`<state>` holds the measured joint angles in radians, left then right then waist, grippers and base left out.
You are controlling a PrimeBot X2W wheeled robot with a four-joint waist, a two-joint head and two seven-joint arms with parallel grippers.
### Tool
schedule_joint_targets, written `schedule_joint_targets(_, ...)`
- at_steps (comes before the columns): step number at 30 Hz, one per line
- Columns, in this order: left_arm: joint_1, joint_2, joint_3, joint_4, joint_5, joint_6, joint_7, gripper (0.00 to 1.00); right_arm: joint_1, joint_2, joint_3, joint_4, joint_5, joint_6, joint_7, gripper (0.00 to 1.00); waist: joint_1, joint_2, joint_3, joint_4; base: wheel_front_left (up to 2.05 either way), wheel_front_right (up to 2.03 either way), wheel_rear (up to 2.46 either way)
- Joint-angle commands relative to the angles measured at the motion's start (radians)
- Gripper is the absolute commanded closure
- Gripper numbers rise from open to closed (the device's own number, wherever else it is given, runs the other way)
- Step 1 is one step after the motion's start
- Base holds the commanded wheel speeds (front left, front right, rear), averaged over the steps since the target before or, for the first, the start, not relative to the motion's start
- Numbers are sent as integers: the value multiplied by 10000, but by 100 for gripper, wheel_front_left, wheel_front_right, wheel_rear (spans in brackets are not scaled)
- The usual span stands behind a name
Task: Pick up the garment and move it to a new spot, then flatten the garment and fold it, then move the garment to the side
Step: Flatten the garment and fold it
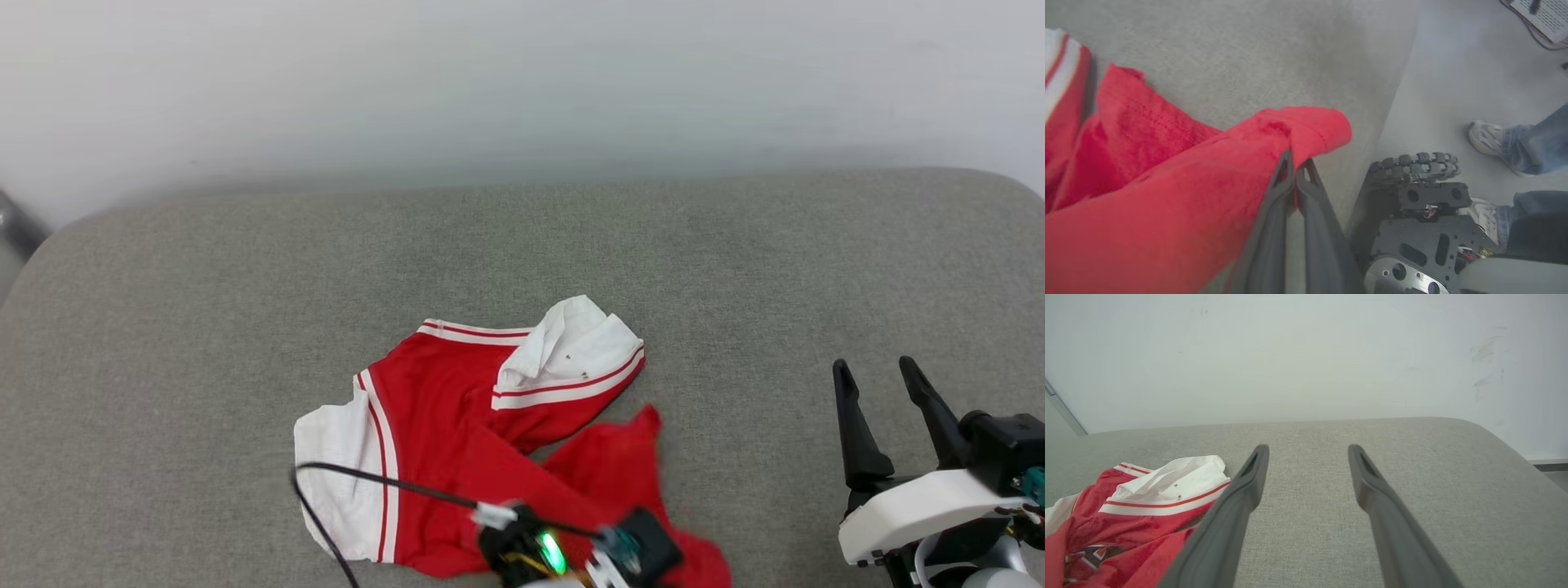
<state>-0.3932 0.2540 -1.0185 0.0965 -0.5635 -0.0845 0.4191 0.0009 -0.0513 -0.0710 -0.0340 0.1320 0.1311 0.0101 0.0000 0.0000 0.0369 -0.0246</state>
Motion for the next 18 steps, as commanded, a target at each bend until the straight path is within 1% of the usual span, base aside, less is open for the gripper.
schedule_joint_targets(1, 202, -174, -300, 157, -33, -121, -40, 100, -32, 15, -4, -56, -46, -7, 16, 0, 0, 0, 62, -29, 0, 0, 0)
schedule_joint_targets(3, 384, -370, -675, 448, -148, -221, -9, 100, -93, 13, -5, -78, -56, -7, 22, 0, 0, 0, 173, -75, 0, 0, 0)
schedule_joint_targets(6, 539, -621, -805, 1001, -318, -271, -312, 100, -174, 15, 16, -70, -34, -7, -8, 0, 0, 0, 283, -140, 0, 0, 0)
schedule_joint_targets(7, 577, -681, -797, 1177, -350, -279, -417, 56, -163, 13, 8, -50, -37, -7, -19, 0, 0, 0, 283, -150, 0, 0, 0)
schedule_joint_targets(8, 569, -787, -735, 1283, -371, -282, -607, 0, -151, 15, -10, -44, -39, -7, -21, 0, 0, 0, 303, -155, 0, 0, 0)
schedule_joint_targets(10, 571, -895, -645, 1473, -489, -296, -825, 0, -121, 13, -52, -19, -45, -7, -35, 0, 0, 0, 291, -149, 0, 0, 0)
schedule_joint_targets(12, 371, -972, -418, 1392, -377, -181, -1350, 0, -75, 13, -75, 23, -59, -7, -38, 0, 0, 0, 220, -135, 0, 0, 0)
schedule_joint_targets(15, 246, -1054, 52, 1030, -212, 123, -2346, 0, -44, 13, -104, 73, -58, -7, -24, 0, 0, 0, 80, -99, 0, 0, 0)
schedule_joint_targets(18, 121, -1029, 728, 566, -35, 588, -3411, 0, -16, 13, -118, 98, -47, -7, -28, 0, 0, 0, -52, -60, 0, 0, 0)
